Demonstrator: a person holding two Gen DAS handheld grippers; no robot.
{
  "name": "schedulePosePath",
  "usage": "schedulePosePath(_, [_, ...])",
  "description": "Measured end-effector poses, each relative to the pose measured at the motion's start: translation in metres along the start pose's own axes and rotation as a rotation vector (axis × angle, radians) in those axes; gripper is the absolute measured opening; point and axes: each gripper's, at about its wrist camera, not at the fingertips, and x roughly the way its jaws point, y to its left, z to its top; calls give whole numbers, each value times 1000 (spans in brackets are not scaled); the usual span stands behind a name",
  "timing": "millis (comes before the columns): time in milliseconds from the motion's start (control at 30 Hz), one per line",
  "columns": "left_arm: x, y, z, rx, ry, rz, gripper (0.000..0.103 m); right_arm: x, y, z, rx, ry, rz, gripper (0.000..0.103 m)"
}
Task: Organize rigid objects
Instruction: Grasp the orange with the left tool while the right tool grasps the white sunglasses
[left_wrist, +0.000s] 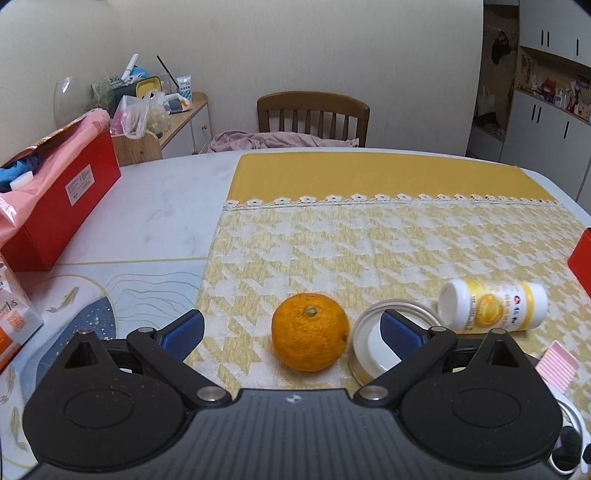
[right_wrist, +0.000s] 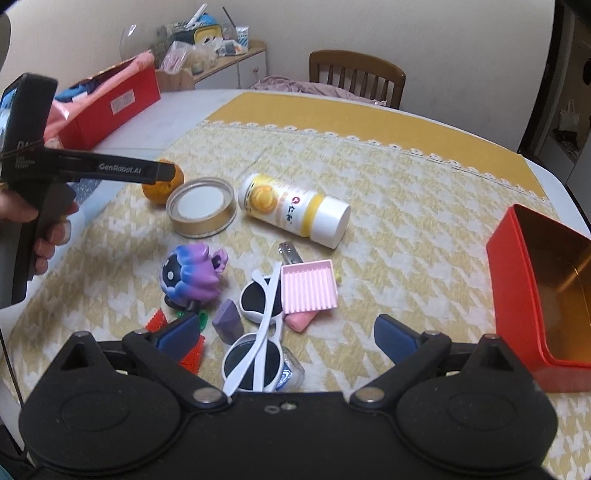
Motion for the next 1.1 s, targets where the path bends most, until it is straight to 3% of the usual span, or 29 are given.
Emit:
schedulePosePath(333, [18, 9, -2, -46, 49, -39, 82, 22, 11, 7, -32, 42, 4, 91])
schedulePosePath(400, [21, 13, -2, -66, 62, -56, 76, 23, 13, 7, -38, 41, 1, 75])
schedulePosePath(433, [22, 14, -3, -74, 66, -65, 74, 25, 13, 7, -31, 49, 4, 50])
schedulePosePath(500, [22, 14, -3, -73, 67, -70, 74, 29, 11, 7, -2, 71, 23, 46])
schedulePosePath(600, [21, 14, -3, -74, 66, -94, 64, 31, 12, 8, -3, 77, 21, 43])
schedulePosePath(667, [21, 14, -3, -77, 71, -108, 59, 31, 12, 9, 4, 79, 34, 34])
schedulePosePath(867, [18, 15, -3, -84, 74, -112, 58, 19, 9, 8, 24, 87, 49, 39])
schedulePosePath(1100, [17, 16, -4, -78, 77, -127, 55, 16, 1, 4, 33, 104, 32, 34])
